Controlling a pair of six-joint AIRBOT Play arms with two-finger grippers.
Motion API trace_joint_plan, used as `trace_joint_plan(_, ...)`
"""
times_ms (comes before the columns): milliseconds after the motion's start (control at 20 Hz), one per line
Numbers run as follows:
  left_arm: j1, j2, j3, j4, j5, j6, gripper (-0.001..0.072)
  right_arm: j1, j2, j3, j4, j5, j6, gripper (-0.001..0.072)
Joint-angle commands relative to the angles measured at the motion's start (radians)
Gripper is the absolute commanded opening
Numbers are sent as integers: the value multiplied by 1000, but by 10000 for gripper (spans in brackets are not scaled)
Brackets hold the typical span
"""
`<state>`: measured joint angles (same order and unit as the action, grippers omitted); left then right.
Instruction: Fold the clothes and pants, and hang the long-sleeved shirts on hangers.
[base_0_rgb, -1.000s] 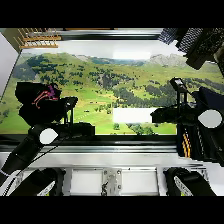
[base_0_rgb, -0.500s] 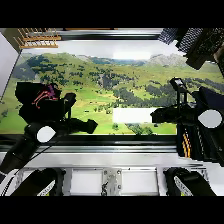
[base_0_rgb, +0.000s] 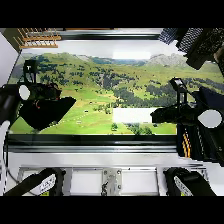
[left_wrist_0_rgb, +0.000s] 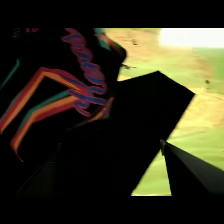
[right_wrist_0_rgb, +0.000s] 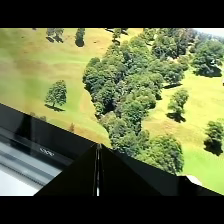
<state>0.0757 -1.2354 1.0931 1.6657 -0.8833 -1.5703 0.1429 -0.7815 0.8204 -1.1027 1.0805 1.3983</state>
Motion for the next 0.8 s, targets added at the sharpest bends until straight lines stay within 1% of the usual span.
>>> trace_joint_plan(0, 86, -238, 131, 37, -12, 16, 703, 0, -1, 0, 0, 0, 0, 19)
trace_joint_plan(150, 55, -363, 204, 53, -13, 23, 703, 0, -1, 0, 0, 0, 0, 19)
trace_joint_plan(350, 2, -470, 275, 72, -41, 21, 702, 0, -1, 0, 0, 0, 0, 19)
trace_joint_plan(400, -6, -486, 285, 74, -53, 17, 618, 0, -1, 0, 0, 0, 0, 19)
trace_joint_plan(500, -21, -497, 298, 81, -102, 2, 37, 0, -1, 0, 0, 0, 0, 19)
trace_joint_plan(550, -29, -487, 310, 78, -135, 3, 7, 0, -1, 0, 0, 0, 0, 19)
trace_joint_plan(650, -69, -431, 350, 63, -174, 12, 7, 0, -1, 0, 0, 0, 0, 18)
trace_joint_plan(750, -148, -329, 412, 31, -187, 45, 7, 0, -1, 0, 1, 0, 0, 19)
